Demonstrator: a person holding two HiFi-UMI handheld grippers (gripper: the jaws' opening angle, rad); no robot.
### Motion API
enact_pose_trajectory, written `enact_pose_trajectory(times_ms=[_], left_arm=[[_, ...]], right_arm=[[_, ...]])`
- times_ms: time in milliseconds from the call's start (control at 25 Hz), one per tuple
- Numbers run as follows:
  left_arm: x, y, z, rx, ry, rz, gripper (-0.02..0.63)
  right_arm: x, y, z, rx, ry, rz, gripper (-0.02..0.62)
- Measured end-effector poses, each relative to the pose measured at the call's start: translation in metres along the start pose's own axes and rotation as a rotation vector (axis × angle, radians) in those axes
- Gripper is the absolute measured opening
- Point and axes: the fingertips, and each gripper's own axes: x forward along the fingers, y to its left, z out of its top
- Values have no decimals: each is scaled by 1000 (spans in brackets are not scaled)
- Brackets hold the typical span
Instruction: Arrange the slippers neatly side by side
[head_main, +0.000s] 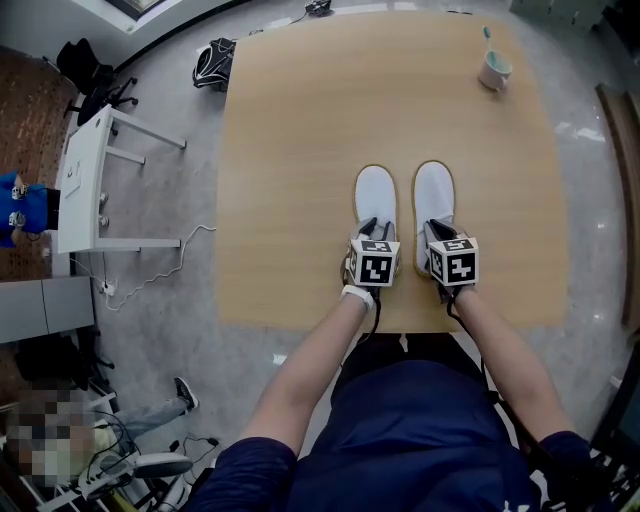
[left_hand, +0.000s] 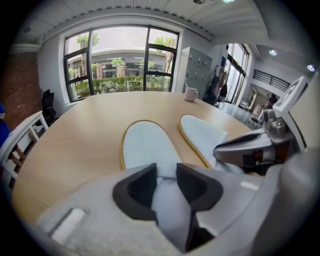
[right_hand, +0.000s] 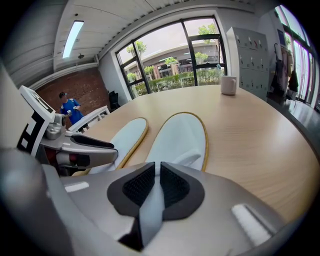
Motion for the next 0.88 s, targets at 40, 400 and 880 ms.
enact_pose_trajectory(times_ms=[40, 400, 880], left_arm=[[0, -3, -1, 5, -1, 0, 129], [1, -17, -4, 23, -11, -4, 128], [6, -22, -7, 80, -11, 0, 129]], right_arm=[[0, 1, -2, 0, -2, 1, 40], [-1, 6, -7, 31, -3, -13, 40], [3, 14, -11, 32, 0, 8, 40]])
